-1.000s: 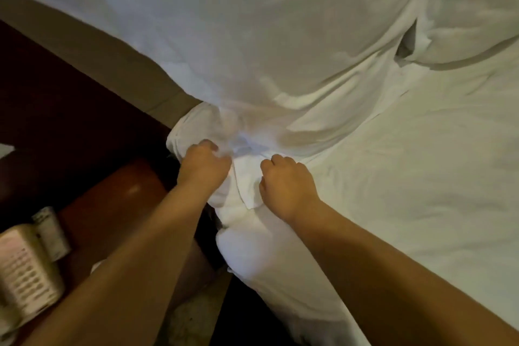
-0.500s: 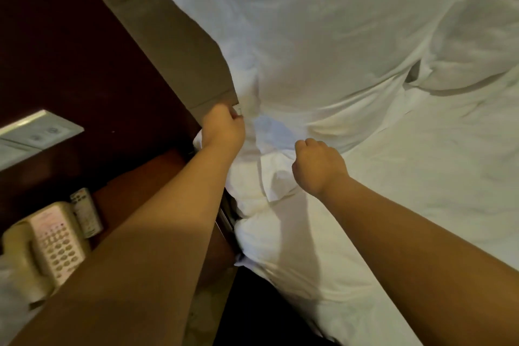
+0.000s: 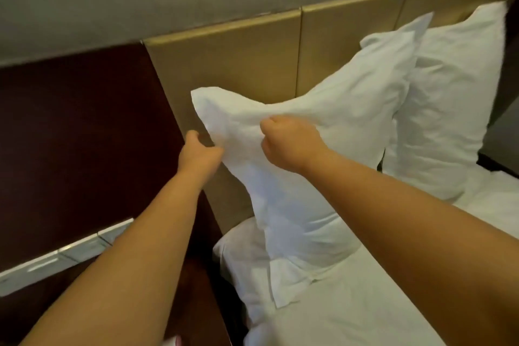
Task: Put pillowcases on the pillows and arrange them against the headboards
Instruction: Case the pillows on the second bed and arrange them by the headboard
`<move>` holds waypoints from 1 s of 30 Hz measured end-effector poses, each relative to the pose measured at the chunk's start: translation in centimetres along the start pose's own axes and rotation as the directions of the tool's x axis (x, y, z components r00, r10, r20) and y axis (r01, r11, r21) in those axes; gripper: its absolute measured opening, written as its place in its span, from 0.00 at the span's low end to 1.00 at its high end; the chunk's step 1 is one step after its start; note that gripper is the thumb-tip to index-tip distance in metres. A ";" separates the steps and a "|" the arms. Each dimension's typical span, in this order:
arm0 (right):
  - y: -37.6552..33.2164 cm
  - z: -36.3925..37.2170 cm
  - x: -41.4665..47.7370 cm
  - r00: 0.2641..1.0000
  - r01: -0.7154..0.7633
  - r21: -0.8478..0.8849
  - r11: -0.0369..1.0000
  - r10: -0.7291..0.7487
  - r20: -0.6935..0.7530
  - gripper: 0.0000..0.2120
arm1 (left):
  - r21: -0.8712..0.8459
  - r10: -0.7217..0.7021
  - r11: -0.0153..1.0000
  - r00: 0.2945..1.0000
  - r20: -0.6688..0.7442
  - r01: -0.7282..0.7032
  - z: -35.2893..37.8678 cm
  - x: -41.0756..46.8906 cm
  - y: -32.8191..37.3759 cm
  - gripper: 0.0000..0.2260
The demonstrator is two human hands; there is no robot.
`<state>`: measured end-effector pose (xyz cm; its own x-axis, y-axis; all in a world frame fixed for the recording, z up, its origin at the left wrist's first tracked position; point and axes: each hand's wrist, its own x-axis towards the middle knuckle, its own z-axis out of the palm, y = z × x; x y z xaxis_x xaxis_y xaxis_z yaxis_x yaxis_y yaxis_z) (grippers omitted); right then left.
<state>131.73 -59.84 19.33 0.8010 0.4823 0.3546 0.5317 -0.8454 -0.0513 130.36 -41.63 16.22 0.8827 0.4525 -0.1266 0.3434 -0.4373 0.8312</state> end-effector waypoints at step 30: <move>4.2 -8.5 8.3 0.978 -0.163 -0.101 0.981 0.174 0.113 0.10 | 0.548 0.709 0.601 0.705 -0.028 -0.582 -1.0 2.4 14.0 0.07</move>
<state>138.30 -61.32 30.00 0.9074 0.3503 0.2320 0.3632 -0.9316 -0.0137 136.95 -45.88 28.10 0.8567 0.0311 0.5149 -0.1314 -0.9521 0.2762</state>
